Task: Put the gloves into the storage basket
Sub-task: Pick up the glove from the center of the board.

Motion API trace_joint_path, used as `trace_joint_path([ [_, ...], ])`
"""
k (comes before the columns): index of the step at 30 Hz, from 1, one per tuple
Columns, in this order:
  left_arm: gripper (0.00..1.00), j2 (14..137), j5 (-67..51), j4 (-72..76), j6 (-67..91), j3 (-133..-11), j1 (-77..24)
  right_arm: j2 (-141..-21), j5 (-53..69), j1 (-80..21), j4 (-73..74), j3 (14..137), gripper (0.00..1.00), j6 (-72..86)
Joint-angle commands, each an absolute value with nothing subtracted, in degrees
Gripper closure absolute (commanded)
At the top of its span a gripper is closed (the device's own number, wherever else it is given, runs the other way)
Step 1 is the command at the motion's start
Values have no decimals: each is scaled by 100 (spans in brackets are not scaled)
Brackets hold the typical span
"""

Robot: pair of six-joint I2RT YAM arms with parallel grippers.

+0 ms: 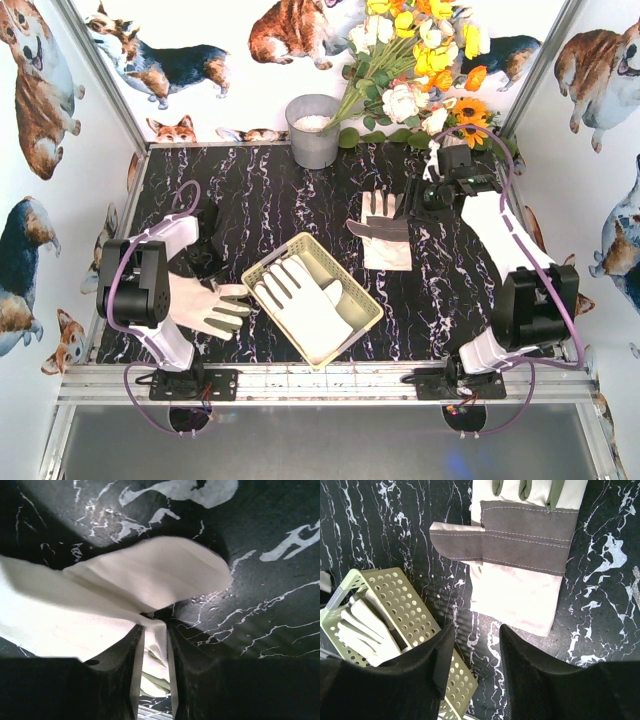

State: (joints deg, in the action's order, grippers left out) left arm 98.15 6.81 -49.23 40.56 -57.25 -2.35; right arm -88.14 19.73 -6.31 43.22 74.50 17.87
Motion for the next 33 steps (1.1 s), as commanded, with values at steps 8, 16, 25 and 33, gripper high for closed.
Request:
trace_joint_path([
  [8,100,9236,861,-4363,4438,-5950,-194,-8044,2011,-633,4208,7699,57,1724],
  [16,100,8688,698,-4781,4406,-6333,-192,-7292,1956,-648,4201,7189,56,1799],
  [25,100,8157,970,-5459,4519,-7295,-125,-6902,2196,-1089,3797,6912,54,1694],
  [33,100,7995,523,-5327,5227,-8207,-144,-7457,2722,-1988,3075,7451,45,1901],
])
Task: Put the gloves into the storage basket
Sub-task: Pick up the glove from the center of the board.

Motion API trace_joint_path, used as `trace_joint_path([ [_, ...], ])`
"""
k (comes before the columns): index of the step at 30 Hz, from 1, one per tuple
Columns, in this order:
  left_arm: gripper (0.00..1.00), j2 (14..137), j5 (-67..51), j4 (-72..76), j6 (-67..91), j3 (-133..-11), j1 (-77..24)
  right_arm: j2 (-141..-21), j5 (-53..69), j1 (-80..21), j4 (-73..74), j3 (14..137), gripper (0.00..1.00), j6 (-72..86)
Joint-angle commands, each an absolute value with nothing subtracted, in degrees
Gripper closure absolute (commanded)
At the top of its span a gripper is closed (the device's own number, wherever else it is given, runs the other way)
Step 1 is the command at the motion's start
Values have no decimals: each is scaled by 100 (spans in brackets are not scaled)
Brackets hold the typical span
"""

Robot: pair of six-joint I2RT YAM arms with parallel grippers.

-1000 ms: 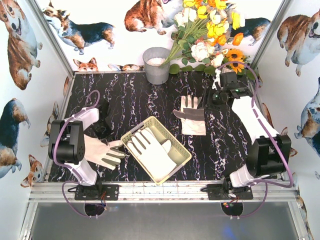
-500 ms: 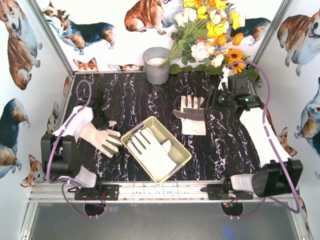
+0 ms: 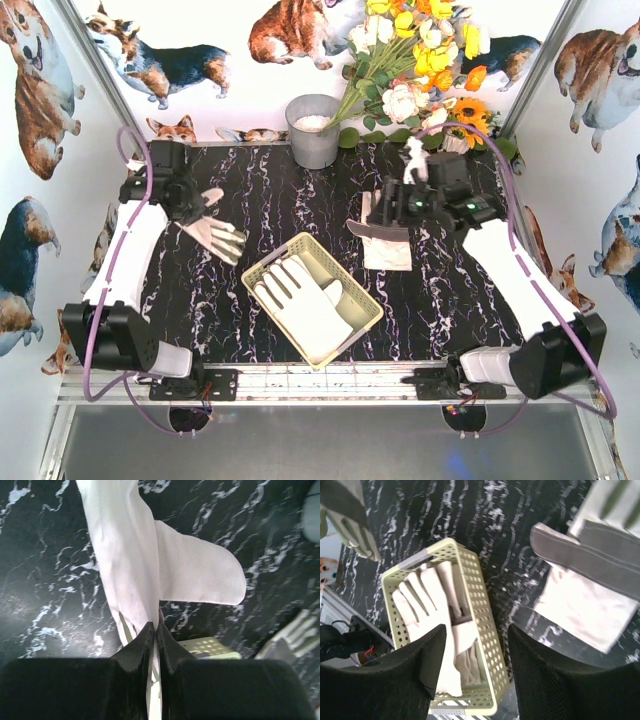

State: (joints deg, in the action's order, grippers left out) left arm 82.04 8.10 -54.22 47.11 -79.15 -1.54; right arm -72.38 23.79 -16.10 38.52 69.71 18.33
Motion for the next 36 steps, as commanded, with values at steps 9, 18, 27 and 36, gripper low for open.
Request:
trace_joint_path([
  [9,100,7692,-138,-4110,6678,-8207,-585,-8034,2378,-3351,1824,7691,30,2157],
  [18,100,8021,-361,-3093,7692,-8429,-1519,-8620,1882,-3919,1545,7919,20,2053],
  [27,100,8144,-589,-2669,8104,-8467,-1893,-8853,1542,-3920,1373,8153,18,1784],
  [36,100,7957,-561,-2634,8206,-8272,-1898,-8981,1887,-3920,1558,8595,56,1515],
])
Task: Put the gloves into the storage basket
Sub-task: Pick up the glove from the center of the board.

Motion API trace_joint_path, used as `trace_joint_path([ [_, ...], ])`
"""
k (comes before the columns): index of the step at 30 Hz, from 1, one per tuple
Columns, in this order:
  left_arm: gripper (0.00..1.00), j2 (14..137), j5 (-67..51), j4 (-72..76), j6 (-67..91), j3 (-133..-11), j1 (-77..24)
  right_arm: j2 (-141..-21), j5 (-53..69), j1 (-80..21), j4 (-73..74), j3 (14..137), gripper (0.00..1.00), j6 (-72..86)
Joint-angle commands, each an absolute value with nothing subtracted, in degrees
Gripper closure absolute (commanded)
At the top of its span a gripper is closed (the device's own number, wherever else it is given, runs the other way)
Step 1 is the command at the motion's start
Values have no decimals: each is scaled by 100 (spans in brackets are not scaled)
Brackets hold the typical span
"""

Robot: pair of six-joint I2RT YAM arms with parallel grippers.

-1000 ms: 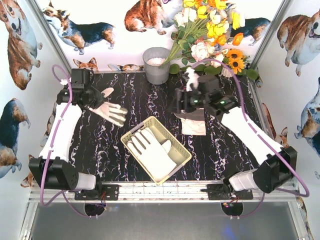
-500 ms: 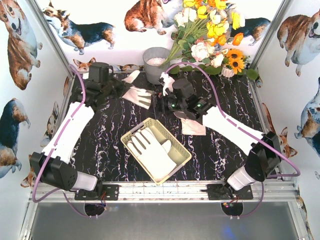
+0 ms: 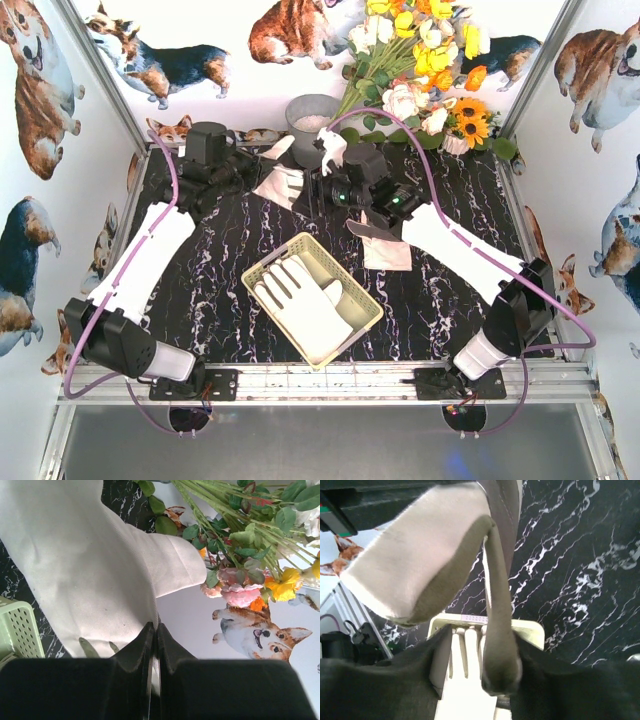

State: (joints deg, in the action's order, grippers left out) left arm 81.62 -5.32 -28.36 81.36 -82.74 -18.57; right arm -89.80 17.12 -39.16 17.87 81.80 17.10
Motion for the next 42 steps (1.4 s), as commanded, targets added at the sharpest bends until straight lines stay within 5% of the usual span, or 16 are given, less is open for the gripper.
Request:
trace_joint_path([
  [1,100,7954,-574,-2650,8199,-8251,-1898,-8964,1906,-3920,1610,8603,65,1485],
  [4,100,7909,-607,-2672,8148,-8146,-1898,-8848,1856,-3920,1876,8620,98,1378],
  [8,98,7850,-744,-2843,7770,-8093,-1822,-8523,1925,-3848,2375,8598,100,1162],
  [13,55,7843,-1198,-3063,6642,-8291,-1575,-8148,2858,-3318,3063,8605,100,1233],
  [17,40,8091,-1609,-3410,5292,-8951,-1521,-8060,3754,-2847,3939,8844,100,1222],
  [28,33,8329,-4374,-2466,2524,-9233,-1763,-8256,5435,-2505,6237,9831,100,894],
  [42,33,8800,-6197,-378,3663,-8737,-2591,-7969,6332,-2510,6165,9428,100,1346],
])
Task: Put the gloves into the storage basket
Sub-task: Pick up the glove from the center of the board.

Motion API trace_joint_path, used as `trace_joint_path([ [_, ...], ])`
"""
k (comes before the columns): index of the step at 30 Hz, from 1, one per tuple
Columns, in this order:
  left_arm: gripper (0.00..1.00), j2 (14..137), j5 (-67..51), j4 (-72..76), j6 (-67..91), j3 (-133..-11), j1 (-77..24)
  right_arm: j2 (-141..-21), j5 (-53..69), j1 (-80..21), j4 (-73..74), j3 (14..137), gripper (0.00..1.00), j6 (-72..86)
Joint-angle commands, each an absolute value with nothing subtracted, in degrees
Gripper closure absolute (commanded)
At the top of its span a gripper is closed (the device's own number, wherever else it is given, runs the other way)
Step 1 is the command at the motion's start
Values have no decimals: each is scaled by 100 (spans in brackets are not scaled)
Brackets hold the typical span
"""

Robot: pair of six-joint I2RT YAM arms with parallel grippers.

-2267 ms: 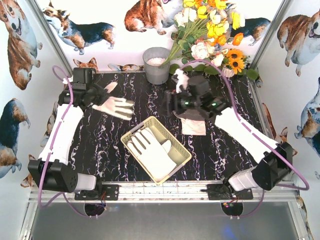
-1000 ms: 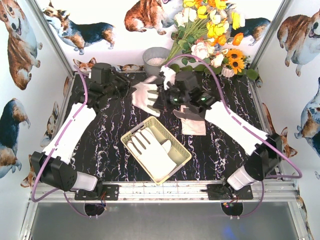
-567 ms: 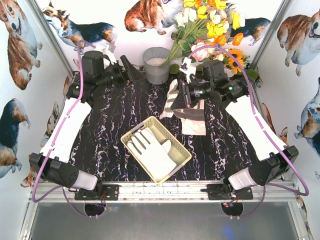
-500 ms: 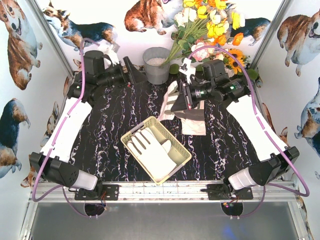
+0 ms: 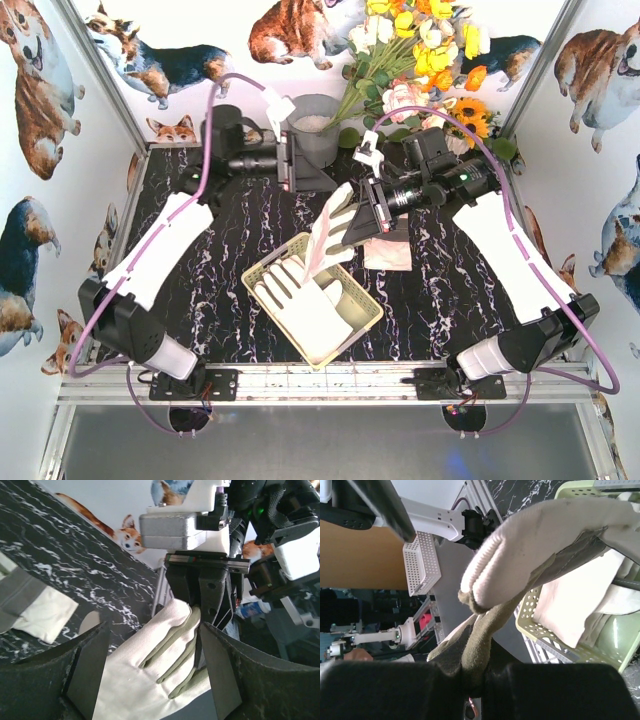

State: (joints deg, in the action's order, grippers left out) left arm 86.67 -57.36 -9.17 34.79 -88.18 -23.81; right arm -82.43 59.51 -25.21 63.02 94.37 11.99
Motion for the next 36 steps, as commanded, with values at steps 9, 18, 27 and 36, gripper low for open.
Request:
trace_joint_path([
  [9,38,9105,-6467,-62,3986,-8640,-2986,-7968,6286,-2510,6083,9437,100,1393],
  [18,56,9094,-6729,-204,4071,-8376,-2988,-8092,5894,-2337,6576,9681,100,988],
  [27,71,9125,-6581,-1237,3360,-8533,-2988,-8546,5379,-2290,7656,10387,100,247],
  [36,100,8981,-5433,-805,3707,-8771,-2963,-8413,4632,-2142,7000,10437,54,680],
])
